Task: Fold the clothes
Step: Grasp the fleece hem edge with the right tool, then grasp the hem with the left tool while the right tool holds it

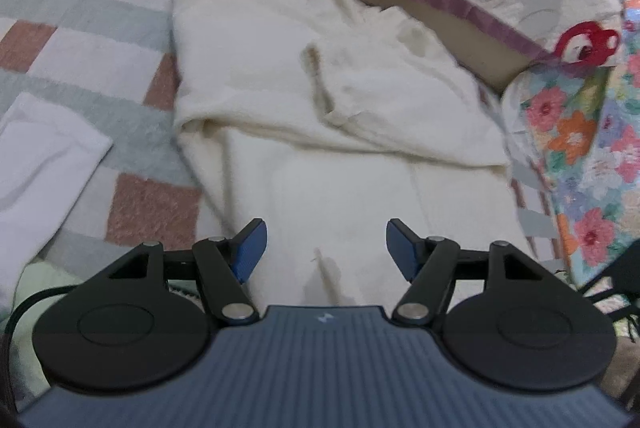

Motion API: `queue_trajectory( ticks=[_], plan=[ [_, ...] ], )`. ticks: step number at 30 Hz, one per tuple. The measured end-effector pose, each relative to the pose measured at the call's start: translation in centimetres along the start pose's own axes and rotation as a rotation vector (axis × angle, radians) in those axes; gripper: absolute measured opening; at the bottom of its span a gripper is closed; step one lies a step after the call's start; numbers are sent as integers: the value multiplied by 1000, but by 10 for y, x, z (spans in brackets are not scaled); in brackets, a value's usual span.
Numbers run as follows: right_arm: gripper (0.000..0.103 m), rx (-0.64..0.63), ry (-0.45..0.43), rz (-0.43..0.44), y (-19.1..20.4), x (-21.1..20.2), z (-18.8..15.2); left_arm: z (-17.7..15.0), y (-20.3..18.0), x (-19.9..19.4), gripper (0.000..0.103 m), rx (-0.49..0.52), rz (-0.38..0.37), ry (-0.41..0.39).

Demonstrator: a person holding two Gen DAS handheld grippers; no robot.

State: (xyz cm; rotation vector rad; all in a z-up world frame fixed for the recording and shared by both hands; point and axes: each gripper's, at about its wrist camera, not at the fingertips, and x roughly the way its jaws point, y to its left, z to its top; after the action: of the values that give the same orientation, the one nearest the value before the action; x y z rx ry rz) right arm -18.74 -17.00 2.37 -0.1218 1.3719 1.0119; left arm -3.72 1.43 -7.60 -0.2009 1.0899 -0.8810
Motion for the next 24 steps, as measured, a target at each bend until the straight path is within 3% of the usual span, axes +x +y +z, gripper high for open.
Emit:
queue_trajectory(
  ticks=[2,5,10,24],
  plan=[
    [16,57,-47,-13,-13,-9,-1,2,-9,-10,66,34,-97,-47],
    [15,144,-140,-52,-35,-28,-3,3,-24,-21,71,103,-227,-81],
    [14,216,-187,-71,-58,-38,-9,-9,-51,-12,74,240,-339,19],
    [14,323,-254,-172,-87,-41,-16,-16,-58,-2,76,278,-316,84]
  ],
)
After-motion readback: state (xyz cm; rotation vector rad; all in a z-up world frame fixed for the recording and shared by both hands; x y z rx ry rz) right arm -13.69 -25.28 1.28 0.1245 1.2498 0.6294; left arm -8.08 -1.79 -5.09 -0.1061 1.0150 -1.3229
